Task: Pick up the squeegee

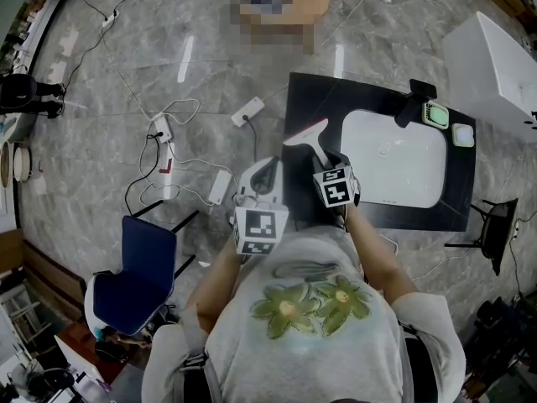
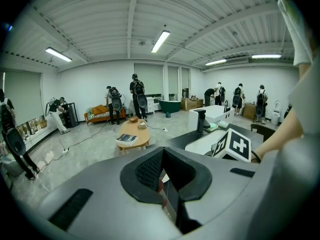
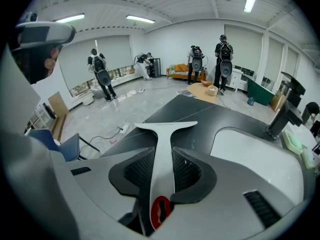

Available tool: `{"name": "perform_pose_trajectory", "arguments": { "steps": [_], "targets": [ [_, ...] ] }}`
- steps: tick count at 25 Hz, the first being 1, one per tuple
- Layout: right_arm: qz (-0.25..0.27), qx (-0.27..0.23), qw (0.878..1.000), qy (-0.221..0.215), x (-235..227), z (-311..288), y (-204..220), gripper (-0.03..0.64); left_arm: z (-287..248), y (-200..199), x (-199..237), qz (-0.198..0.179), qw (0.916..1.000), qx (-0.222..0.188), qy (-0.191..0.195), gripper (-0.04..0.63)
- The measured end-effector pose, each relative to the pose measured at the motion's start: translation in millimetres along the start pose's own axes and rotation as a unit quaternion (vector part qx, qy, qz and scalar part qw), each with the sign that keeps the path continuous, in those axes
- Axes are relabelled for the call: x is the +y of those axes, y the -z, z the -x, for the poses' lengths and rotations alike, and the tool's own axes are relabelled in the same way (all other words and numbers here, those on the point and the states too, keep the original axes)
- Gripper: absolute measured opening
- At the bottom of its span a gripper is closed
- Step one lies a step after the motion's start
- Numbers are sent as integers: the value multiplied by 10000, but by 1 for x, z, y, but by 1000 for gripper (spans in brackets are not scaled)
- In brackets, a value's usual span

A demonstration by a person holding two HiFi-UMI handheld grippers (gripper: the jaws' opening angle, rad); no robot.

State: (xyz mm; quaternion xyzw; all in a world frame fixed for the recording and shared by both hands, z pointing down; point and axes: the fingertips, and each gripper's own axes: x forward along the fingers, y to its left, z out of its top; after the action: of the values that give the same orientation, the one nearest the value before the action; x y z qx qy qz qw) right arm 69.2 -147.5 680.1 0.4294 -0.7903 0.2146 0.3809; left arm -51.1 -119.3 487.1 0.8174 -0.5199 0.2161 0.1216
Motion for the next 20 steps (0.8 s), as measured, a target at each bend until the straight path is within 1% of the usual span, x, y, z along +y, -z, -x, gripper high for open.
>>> {"name": "perform_pose_trajectory", "arguments": {
  "steps": [8, 14, 17, 20],
  "targets": [
    [-40, -258, 9996, -65, 2, 9, -13, 121, 4, 1, -3, -32, 10000, 1, 8, 9],
    [-1, -370, 9993, -51, 2, 12, -17, 120, 5, 2, -4, -46, 10000, -17, 3, 9],
    [72, -504, 9987, -25, 1, 14, -23, 120, 6, 2, -4, -46, 10000, -14, 5, 9],
    [69, -494, 9988, -11, 2, 16, -24, 120, 7, 3, -4, -43, 10000, -14, 2, 9]
  ]
}}
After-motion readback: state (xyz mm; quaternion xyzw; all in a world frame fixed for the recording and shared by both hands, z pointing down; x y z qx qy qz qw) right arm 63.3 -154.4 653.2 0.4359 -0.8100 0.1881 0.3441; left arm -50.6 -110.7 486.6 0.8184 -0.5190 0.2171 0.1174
